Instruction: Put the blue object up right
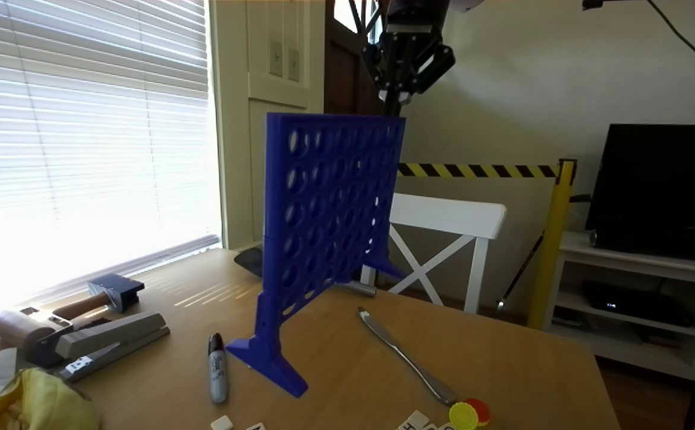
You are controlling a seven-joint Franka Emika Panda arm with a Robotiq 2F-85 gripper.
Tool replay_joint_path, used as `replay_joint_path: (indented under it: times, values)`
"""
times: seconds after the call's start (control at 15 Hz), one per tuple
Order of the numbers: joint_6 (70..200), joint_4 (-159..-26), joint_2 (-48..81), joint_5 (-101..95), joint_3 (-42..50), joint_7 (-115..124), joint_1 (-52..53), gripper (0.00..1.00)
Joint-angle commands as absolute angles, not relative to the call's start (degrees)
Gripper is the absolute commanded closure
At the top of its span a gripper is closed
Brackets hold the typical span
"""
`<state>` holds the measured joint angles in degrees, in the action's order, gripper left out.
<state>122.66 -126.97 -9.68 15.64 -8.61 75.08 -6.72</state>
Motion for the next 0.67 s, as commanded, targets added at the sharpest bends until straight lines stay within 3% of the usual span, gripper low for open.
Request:
replay_joint_path:
  times: [0.0, 0.6]
  values:
    - [122.7, -119.9, -3.5, 11.1, -7.5, 80.8, -4.0, 0.99]
    - [123.1, -116.0, 0.7, 9.4, -5.3, 82.2, -0.7, 0.95]
